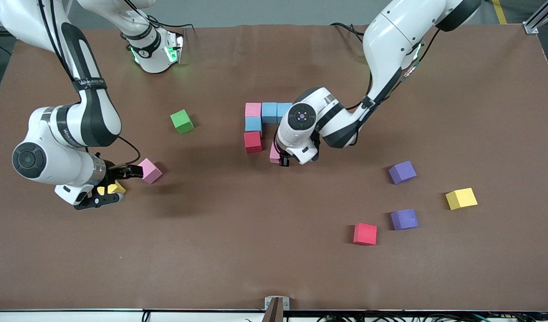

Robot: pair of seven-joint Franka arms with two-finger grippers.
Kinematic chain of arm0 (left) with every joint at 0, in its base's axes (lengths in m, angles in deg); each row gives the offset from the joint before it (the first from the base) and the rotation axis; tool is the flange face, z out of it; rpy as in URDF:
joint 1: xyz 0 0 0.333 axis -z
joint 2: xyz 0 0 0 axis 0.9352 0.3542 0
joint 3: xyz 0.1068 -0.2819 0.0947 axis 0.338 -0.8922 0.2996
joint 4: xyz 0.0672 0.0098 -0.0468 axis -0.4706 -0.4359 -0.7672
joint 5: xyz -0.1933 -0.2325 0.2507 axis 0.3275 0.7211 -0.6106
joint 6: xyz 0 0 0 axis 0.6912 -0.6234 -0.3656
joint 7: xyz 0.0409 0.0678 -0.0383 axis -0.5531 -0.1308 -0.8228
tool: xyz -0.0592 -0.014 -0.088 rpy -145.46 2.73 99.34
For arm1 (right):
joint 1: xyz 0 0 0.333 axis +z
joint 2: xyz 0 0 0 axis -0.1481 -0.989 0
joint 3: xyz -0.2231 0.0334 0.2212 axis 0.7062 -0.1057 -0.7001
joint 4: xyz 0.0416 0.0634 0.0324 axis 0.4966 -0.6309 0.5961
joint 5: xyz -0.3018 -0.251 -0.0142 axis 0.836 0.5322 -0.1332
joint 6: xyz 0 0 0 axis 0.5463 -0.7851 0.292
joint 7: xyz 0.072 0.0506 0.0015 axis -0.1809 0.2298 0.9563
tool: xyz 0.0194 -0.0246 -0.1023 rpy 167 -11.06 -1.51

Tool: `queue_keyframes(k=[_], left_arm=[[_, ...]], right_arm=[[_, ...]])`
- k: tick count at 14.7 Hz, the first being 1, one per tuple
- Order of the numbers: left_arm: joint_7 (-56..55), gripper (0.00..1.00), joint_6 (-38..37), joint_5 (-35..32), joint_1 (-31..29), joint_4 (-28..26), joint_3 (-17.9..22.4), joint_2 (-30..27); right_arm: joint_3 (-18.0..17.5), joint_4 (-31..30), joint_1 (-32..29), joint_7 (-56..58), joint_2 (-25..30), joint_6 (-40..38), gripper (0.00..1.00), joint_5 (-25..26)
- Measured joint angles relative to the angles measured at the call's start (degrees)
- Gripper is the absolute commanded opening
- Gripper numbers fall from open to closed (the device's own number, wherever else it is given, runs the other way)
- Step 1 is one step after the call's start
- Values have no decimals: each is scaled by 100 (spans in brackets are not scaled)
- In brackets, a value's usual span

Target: Arrange 11 blocks into digit 3

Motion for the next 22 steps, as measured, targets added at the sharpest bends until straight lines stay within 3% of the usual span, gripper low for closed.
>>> queue_keyframes(k=[3,11,22], left_arm=[[-669,21,291,0,97,-228,0,0],[-1365,21,405,-71,363,-412,4,-1],[-1434,21,663,-167,405,-494,7,0]], right_arm=[[-2,-211,-35,606,-79,35,100,158],[-3,-1177,-247,2698,-158,1124,100,276],[-117,-1815,-211,2900,-159,1817,100,277]])
